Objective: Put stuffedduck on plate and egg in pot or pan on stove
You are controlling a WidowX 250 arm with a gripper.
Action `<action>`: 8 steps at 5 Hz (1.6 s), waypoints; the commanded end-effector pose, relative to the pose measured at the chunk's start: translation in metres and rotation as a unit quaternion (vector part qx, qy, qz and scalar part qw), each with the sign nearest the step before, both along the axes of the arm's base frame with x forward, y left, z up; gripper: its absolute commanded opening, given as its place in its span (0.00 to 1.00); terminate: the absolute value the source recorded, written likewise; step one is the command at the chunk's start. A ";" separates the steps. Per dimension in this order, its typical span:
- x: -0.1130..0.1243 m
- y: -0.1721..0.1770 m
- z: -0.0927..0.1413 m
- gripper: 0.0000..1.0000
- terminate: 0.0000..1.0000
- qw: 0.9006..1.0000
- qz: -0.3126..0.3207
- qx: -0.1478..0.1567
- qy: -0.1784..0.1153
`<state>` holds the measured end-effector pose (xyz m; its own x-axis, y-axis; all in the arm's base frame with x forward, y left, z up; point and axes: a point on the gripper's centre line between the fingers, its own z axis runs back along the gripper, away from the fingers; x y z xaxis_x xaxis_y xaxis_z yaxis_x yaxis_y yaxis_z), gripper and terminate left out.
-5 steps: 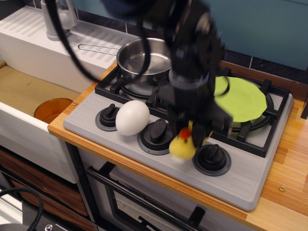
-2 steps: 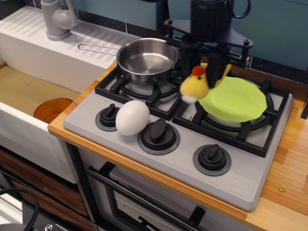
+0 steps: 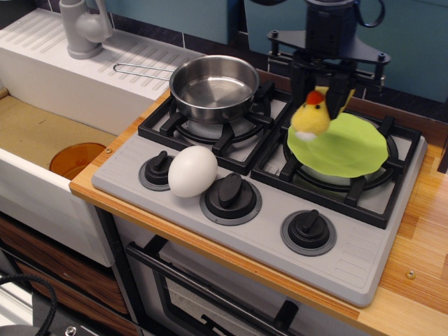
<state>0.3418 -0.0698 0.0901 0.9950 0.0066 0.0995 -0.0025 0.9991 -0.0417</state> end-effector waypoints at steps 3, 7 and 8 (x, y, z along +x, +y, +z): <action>0.008 -0.013 0.008 1.00 0.00 0.999 -0.011 -0.001 -0.037; -0.041 0.040 0.044 1.00 0.00 0.996 -0.087 -0.026 0.027; -0.041 0.040 0.044 1.00 0.00 0.996 -0.087 -0.026 0.027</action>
<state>0.2961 -0.0273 0.1186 0.9882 -0.1530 -0.0020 0.1520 0.9832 -0.1013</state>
